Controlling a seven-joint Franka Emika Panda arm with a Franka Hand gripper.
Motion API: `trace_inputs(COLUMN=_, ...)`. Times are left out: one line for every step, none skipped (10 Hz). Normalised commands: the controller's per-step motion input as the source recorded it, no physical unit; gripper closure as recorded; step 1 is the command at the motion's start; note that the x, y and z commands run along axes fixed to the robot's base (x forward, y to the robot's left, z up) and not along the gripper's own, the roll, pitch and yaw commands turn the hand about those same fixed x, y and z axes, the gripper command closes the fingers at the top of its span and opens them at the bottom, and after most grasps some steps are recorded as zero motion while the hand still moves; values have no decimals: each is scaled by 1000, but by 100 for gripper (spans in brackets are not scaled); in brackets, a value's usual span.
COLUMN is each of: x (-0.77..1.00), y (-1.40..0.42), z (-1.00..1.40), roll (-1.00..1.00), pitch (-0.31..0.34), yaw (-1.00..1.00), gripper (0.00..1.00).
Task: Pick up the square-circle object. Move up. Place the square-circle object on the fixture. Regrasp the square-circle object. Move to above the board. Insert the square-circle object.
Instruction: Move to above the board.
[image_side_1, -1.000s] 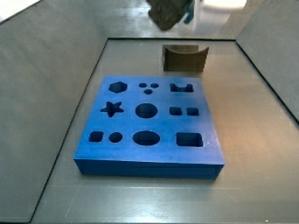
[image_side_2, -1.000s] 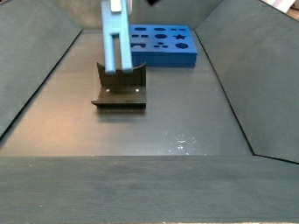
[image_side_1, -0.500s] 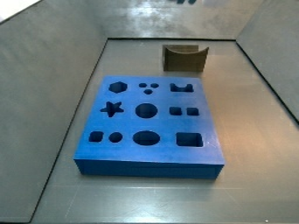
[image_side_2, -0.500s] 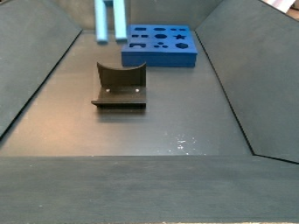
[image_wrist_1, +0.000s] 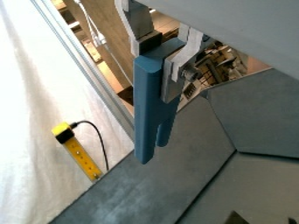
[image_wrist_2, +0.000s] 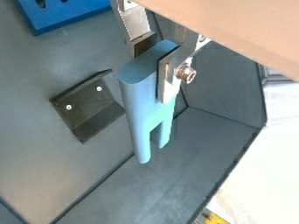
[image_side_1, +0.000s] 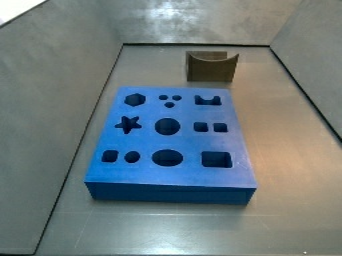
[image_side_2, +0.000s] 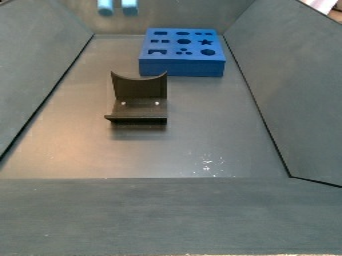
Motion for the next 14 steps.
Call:
trace_inputs(x=35, y=-31, z=373, roll=-63, pitch=189, yaw=67, gripper=100)
trace_inputs(x=30, y=-26, z=217, roll=-69, pitch=193, yaw=87, gripper=100)
trace_inputs(x=-738, y=-1000, z=0, roll=-578, pitch=30, yaw=1000, gripper=100)
trace_inputs(x=-734, y=-1000, z=5, roll=-570, pitch=22, yaw=1000, gripper=100)
trace_inputs(x=-727, y=-1000, z=12, roll=-552, pitch=-20, yaw=1000, gripper=100)
trace_inputs(x=-723, y=-1000, z=4, roll=-544, pitch=-46, yaw=1000, gripper=100)
trace_inputs(x=-715, y=-1000, z=27, roll=-525, pitch=-87, yaw=1000, gripper=100)
trace_inputs(x=-716, y=-1000, z=27, roll=-517, pitch=-106, yaw=1000, gripper=100)
trace_inputs(x=-724, y=-1000, z=27, roll=-499, pitch=-147, yaw=1000, gripper=100)
trace_inputs(x=-589, y=-789, z=30, roll=-485, pitch=-177, yaw=1000, gripper=100)
trace_inputs(x=-331, y=-380, z=22, roll=-464, pitch=-222, yaw=1000, gripper=100)
trace_inputs(x=-193, y=-198, z=0, roll=-456, pitch=-253, yaw=1000, gripper=100)
trace_inputs(x=-130, y=-104, z=-8, roll=-442, pitch=-290, yaw=1000, gripper=100)
trace_inputs(x=-116, y=-58, z=1, roll=-424, pitch=-330, yaw=1000, gripper=100)
